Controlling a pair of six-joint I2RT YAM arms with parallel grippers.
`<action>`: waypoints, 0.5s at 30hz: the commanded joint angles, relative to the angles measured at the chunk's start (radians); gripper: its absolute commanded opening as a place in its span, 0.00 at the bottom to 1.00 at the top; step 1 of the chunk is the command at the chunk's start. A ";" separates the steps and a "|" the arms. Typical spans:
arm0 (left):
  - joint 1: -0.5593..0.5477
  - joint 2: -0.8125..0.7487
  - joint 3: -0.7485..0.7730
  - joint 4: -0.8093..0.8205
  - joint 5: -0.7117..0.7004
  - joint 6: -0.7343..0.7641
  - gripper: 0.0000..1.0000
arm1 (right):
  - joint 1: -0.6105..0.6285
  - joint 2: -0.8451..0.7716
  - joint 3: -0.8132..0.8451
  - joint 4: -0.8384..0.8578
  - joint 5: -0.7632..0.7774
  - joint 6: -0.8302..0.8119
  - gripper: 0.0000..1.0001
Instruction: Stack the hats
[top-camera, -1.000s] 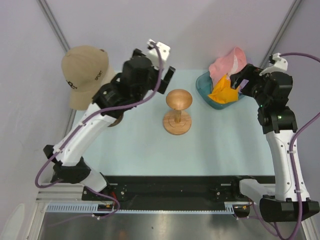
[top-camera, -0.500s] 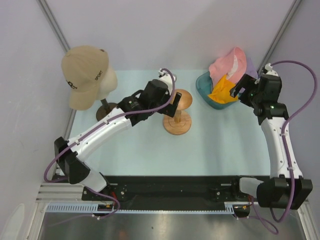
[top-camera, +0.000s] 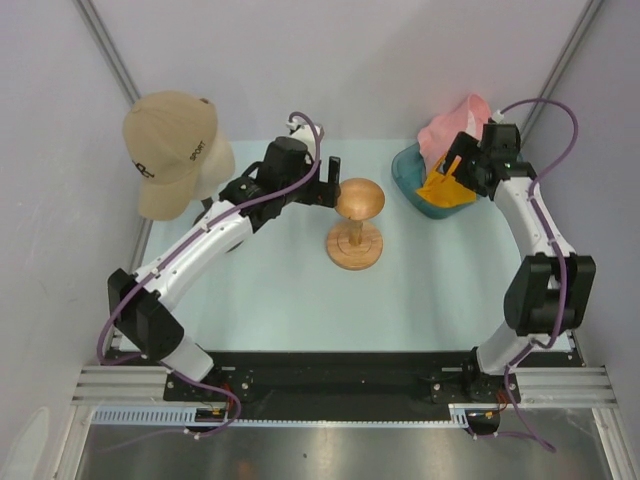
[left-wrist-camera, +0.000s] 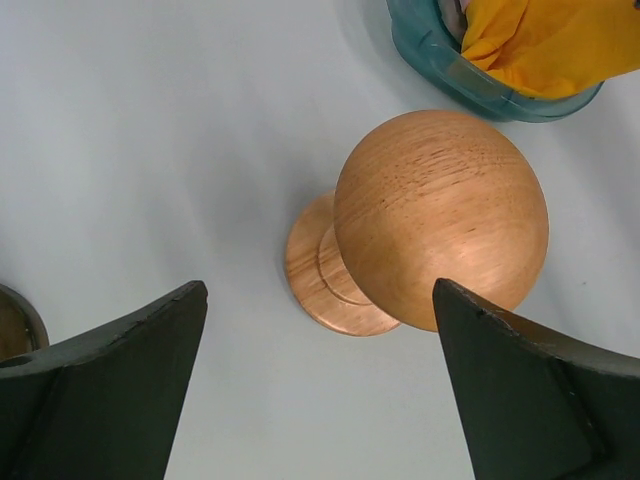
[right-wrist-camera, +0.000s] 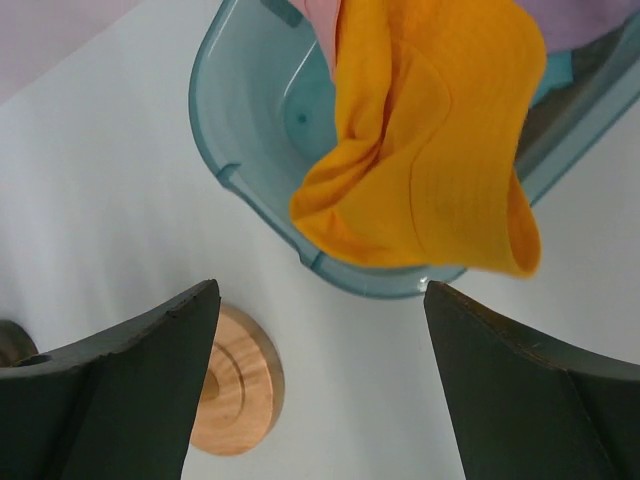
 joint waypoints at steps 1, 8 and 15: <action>0.023 0.021 -0.018 0.121 0.071 -0.030 1.00 | -0.015 0.103 0.189 0.005 0.026 -0.017 0.88; 0.032 0.194 0.170 0.068 0.111 -0.035 1.00 | -0.088 0.220 0.243 -0.017 0.026 -0.051 0.86; 0.034 0.199 0.163 0.060 0.123 -0.038 1.00 | -0.096 0.257 0.234 0.003 0.024 -0.029 0.84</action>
